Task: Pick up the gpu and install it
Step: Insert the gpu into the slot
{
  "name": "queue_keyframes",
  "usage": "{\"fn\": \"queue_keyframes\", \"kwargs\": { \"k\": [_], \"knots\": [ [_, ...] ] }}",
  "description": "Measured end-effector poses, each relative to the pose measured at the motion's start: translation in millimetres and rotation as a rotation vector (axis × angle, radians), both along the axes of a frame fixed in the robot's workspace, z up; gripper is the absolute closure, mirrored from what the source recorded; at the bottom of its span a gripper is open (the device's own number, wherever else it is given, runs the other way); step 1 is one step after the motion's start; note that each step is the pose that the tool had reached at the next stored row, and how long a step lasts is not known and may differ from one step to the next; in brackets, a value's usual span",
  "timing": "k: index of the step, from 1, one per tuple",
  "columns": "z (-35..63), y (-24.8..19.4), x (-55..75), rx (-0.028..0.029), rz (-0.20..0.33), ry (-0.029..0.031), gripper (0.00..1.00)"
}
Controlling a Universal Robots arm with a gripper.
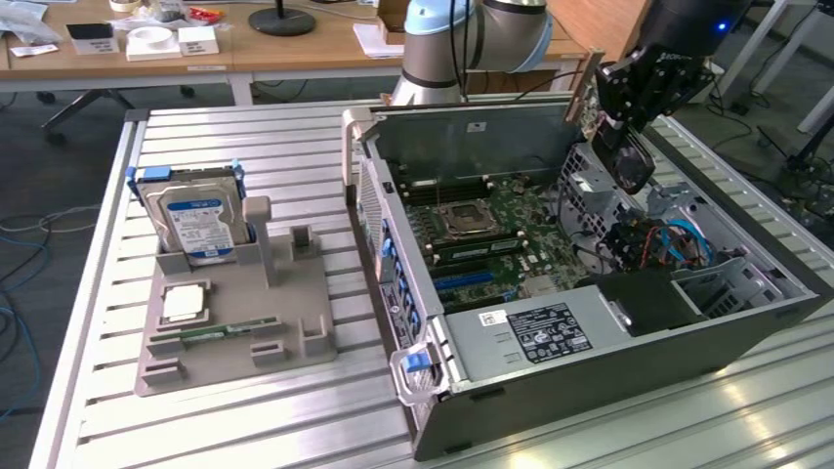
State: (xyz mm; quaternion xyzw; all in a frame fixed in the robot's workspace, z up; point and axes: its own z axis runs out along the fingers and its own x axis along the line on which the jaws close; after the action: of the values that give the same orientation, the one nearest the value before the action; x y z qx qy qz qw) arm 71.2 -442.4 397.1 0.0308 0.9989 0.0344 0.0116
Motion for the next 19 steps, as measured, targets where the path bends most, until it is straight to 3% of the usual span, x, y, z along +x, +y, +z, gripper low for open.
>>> {"fn": "queue_keyframes", "kwargs": {
  "k": [6,19],
  "knots": [
    [-0.1,0.0,-0.1,0.0002,0.021,0.0,0.73],
    [-0.4,0.0,-0.1,-0.0011,0.253,0.0002,0.73]
  ]
}}
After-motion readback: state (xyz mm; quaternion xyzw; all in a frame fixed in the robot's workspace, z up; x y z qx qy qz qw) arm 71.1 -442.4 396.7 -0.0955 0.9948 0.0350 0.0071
